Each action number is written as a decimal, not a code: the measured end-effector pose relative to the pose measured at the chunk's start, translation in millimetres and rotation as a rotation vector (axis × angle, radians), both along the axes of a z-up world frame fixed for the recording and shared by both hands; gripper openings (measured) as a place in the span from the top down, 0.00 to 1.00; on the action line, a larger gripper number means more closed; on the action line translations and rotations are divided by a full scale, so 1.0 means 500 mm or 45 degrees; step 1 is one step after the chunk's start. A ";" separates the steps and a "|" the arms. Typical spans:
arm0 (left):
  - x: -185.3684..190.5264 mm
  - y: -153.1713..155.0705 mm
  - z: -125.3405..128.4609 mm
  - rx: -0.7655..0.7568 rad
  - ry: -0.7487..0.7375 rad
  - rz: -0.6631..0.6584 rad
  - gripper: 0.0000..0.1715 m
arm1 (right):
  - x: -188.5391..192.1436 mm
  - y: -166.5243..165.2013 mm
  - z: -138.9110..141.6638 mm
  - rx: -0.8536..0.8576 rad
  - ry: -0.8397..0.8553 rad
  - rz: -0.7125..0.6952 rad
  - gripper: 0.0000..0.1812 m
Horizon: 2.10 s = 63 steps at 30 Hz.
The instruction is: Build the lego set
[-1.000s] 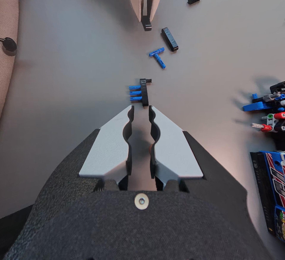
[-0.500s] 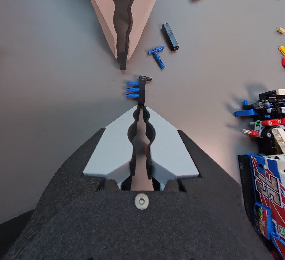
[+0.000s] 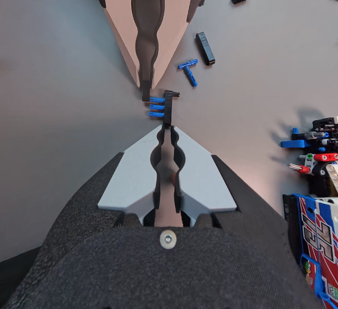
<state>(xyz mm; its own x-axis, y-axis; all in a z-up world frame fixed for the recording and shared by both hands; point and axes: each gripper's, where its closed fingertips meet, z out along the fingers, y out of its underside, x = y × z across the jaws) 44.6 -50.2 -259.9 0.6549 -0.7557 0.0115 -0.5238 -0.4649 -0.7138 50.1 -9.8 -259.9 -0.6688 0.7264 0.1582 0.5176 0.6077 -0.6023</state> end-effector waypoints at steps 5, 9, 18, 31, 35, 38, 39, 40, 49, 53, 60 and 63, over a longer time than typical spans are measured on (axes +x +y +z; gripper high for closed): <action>0.000 0.003 0.000 -0.036 0.016 0.004 0.96 | -0.006 -0.007 0.000 0.003 -0.021 0.041 0.98; -0.005 0.002 -0.001 -0.049 0.044 0.019 0.96 | -0.006 -0.006 0.000 -0.012 -0.017 0.040 0.97; -0.022 -0.007 0.004 -0.048 0.048 0.037 0.92 | -0.022 -0.031 0.033 -0.156 0.003 -0.012 0.92; -0.016 -0.001 -0.001 -0.025 0.066 0.048 0.96 | -0.048 -0.035 0.005 -0.169 -0.113 -0.067 0.97; -0.016 -0.002 -0.001 -0.028 0.077 0.035 0.96 | -0.046 -0.036 0.005 -0.165 -0.108 -0.053 0.97; -0.015 0.000 -0.001 -0.023 0.097 0.041 0.96 | -0.047 -0.038 0.005 -0.171 -0.115 -0.068 0.97; -0.015 0.001 -0.001 -0.019 0.104 0.043 0.96 | -0.047 -0.038 0.004 -0.172 -0.120 -0.074 0.97; -0.015 0.001 -0.001 -0.015 0.111 0.045 0.96 | -0.046 -0.038 0.004 -0.171 -0.123 -0.073 0.97; -0.019 0.010 0.001 0.102 0.282 0.111 0.96 | -0.044 -0.032 0.004 -0.163 -0.133 -0.108 0.97; -0.017 0.011 0.001 0.168 0.309 0.138 0.96 | -0.043 -0.029 0.004 -0.154 -0.132 -0.125 0.97; -0.018 0.010 -0.001 0.015 0.146 0.211 0.97 | -0.040 -0.028 0.004 -0.180 -0.112 -0.117 0.97; -0.017 0.012 -0.001 0.010 0.151 0.237 0.96 | -0.038 -0.028 0.004 -0.196 -0.115 -0.116 0.97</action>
